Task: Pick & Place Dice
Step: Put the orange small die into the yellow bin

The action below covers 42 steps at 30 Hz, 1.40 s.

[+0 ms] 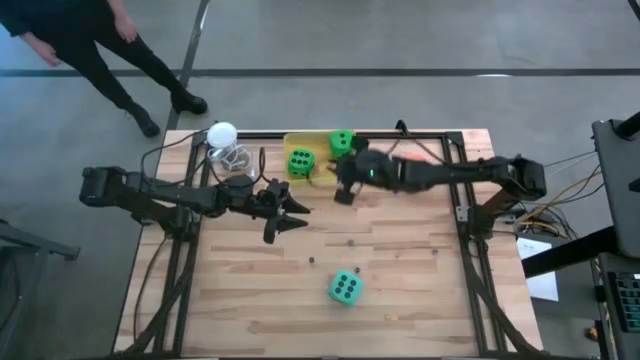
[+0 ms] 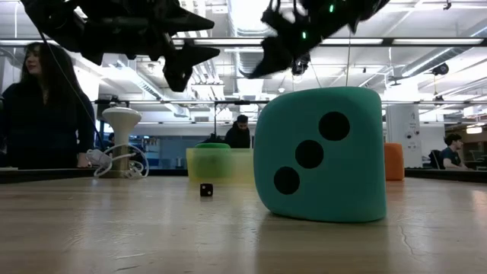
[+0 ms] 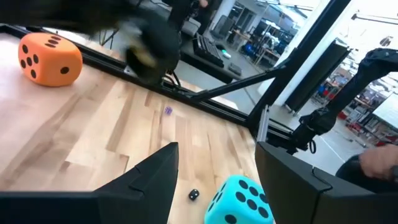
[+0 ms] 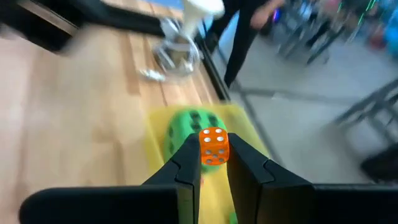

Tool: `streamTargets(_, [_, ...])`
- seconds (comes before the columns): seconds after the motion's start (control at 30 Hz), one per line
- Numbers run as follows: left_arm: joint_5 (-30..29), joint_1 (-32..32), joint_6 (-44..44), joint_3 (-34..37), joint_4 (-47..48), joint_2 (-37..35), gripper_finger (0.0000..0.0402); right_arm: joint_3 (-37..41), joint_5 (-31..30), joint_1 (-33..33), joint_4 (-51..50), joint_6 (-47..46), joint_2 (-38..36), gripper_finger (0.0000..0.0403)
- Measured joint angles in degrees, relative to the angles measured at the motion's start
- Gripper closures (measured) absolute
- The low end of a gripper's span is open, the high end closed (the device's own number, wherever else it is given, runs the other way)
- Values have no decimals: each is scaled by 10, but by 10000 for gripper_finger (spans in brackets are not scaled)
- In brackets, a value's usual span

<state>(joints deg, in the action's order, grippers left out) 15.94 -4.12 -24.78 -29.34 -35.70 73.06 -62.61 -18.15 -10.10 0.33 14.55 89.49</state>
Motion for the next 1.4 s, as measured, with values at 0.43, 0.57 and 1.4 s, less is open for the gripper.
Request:
streamTargets(0.43, [0, 0, 17, 0, 3, 0, 186, 6, 139, -138, -92, -75, 60, 358])
streamTargets(0.57, [0, 0, 19, 0, 5, 0, 186, 6, 142, -150, -109, -82, 81, 358])
streamTargets(1.4, [-2, 0, 21, 0, 9, 0, 186, 1, 201, -197, -139, -97, 103, 329])
